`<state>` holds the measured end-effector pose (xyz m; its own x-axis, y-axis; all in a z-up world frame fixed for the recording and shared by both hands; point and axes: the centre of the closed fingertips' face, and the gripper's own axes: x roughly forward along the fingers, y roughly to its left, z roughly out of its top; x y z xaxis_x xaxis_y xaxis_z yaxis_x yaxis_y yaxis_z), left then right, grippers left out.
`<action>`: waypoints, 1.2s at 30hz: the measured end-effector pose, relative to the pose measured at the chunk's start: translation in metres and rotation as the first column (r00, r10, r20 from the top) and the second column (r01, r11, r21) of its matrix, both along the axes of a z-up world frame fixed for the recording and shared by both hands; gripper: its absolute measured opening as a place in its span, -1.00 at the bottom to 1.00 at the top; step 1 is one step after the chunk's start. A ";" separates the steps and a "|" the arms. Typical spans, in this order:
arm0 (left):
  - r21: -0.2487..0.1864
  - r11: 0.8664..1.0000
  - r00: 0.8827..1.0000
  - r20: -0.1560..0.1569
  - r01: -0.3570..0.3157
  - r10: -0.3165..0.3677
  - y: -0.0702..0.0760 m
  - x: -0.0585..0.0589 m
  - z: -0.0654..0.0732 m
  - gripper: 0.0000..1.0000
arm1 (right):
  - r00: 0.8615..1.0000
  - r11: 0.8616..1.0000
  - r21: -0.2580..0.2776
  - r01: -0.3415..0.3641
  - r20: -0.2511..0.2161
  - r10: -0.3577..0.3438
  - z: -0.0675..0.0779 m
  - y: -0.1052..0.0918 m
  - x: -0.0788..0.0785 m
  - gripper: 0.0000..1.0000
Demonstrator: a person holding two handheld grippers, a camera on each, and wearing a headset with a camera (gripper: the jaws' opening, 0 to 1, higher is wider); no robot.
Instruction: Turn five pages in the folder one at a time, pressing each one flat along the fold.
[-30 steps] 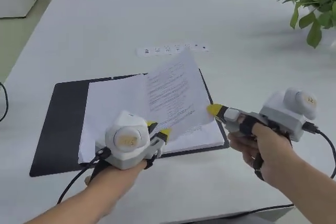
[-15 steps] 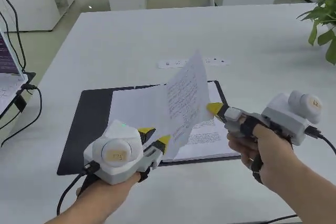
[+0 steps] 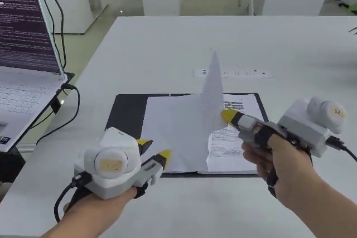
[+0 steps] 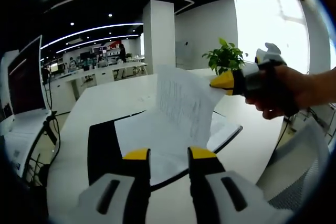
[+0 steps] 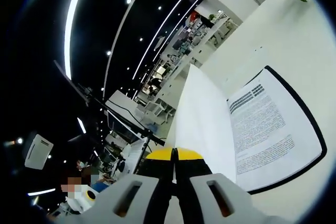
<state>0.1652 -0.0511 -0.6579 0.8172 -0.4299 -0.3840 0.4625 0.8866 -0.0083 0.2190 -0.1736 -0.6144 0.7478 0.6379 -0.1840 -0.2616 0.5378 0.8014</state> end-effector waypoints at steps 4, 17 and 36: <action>0.003 1.000 1.000 -0.001 -0.026 0.026 0.020 -0.006 0.002 -0.46 | 1.000 0.999 -0.037 -0.026 0.003 0.026 -0.004 0.018 0.003 -1.00; 0.002 0.993 0.993 -0.021 -0.119 0.119 0.073 -0.023 -0.004 -0.48 | 0.995 0.988 -0.120 -0.094 -0.032 0.091 -0.026 0.074 0.002 -1.00; -0.023 0.980 0.979 -0.057 -0.196 0.194 0.096 -0.040 -0.013 -0.49 | 0.967 0.948 -0.224 -0.227 -0.171 0.191 -0.104 0.137 0.016 -1.00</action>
<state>0.1252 0.0449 -0.6707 0.8645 -0.2756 -0.4203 0.2790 0.9587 -0.0548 0.2349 -0.0368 -0.7184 0.5563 0.7003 -0.4474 -0.2793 0.6646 0.6930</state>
